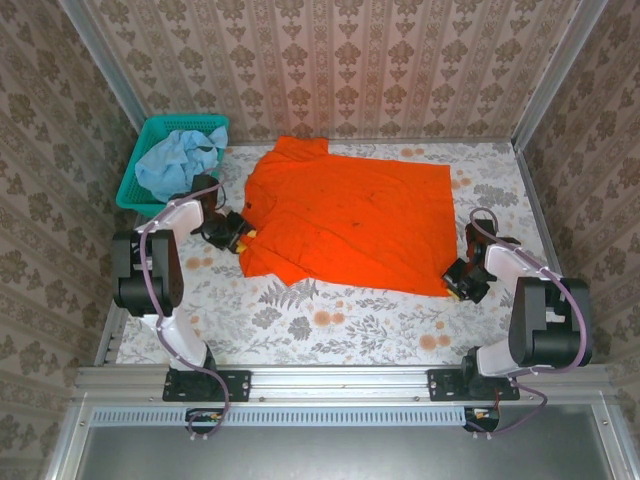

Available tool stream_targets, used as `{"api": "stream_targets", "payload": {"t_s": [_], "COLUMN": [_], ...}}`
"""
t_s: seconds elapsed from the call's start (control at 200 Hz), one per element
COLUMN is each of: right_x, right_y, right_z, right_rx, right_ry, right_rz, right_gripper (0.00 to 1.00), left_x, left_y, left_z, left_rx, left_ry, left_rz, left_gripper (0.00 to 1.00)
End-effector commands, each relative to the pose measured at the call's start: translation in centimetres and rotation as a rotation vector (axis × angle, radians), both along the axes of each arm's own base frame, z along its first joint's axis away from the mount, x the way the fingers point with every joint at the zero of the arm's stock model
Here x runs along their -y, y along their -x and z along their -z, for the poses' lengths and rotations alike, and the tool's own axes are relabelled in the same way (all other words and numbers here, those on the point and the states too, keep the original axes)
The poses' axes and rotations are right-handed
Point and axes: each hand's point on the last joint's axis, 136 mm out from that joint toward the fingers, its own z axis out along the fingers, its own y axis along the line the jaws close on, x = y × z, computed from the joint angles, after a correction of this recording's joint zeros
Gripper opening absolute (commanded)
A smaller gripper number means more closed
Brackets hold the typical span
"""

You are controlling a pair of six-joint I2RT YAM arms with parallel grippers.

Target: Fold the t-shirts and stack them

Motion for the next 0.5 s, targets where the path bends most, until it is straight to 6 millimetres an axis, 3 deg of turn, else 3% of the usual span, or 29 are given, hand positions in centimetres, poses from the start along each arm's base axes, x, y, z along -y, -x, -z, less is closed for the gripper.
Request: {"api": "stream_targets", "payload": {"t_s": [0.0,0.495], "right_x": [-0.1,-0.1], "right_y": [0.0,0.1], "right_z": [0.3,0.5], "right_rx": [0.003,0.003], "right_ry": [-0.01,-0.012], "right_rz": [-0.007,-0.005], "right_gripper": [0.01,0.01], "left_x": [-0.2,0.3], "left_y": [-0.4,1.1], "left_z": [-0.2,1.6], "left_rx": [0.008,-0.048], "left_ry": [-0.011,-0.07], "left_rz": [-0.046,0.032], "left_gripper": [0.35,0.29]}}
